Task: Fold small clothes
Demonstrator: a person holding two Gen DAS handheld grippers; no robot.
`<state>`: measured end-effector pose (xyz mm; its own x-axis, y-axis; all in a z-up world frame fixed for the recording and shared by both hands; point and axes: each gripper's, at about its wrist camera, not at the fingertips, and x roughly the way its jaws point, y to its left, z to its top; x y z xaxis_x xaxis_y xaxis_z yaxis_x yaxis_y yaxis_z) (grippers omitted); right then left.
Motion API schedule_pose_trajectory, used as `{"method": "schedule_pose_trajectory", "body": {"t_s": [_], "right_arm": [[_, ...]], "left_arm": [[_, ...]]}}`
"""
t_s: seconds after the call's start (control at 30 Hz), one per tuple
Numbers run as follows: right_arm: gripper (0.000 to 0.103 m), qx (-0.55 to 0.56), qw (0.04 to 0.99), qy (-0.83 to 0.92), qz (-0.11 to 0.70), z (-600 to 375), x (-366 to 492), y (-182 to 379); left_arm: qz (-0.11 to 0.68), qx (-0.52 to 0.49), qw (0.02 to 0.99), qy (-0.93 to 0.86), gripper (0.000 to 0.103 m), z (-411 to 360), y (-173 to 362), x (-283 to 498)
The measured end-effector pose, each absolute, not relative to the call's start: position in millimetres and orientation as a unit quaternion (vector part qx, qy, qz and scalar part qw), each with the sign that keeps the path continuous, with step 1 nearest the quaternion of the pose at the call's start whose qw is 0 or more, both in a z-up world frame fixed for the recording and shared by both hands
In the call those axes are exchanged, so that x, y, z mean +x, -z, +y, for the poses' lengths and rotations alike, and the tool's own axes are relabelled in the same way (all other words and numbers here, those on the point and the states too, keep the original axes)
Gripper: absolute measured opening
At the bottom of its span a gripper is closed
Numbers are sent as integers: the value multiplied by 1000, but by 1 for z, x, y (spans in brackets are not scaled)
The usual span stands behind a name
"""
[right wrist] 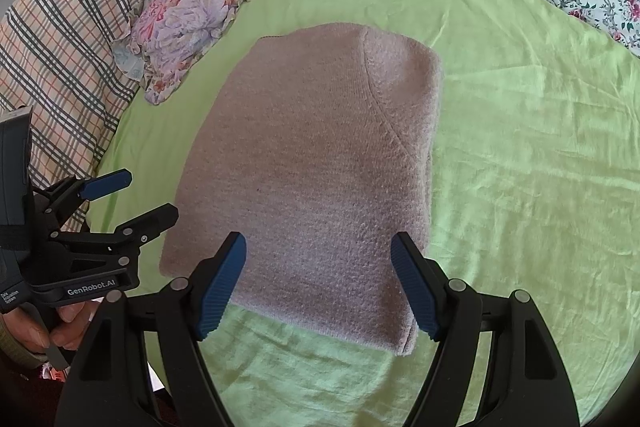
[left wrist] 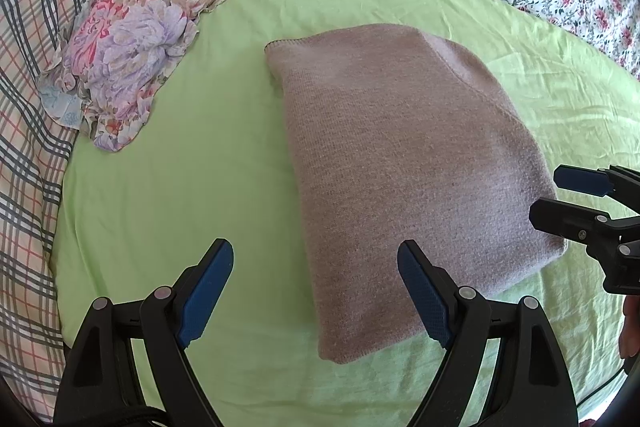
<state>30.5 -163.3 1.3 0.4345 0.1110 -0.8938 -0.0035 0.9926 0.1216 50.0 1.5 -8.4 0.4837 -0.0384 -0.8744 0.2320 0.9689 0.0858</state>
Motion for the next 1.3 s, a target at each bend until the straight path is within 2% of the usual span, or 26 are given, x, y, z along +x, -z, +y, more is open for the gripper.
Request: {"method": "schedule_pose_trajectory", "body": {"t_s": [1.3], "right_arm": [[75, 53, 847, -31, 528, -160, 30, -3]], "left_arm": [[501, 93, 857, 76, 85, -1, 6, 48]]}}
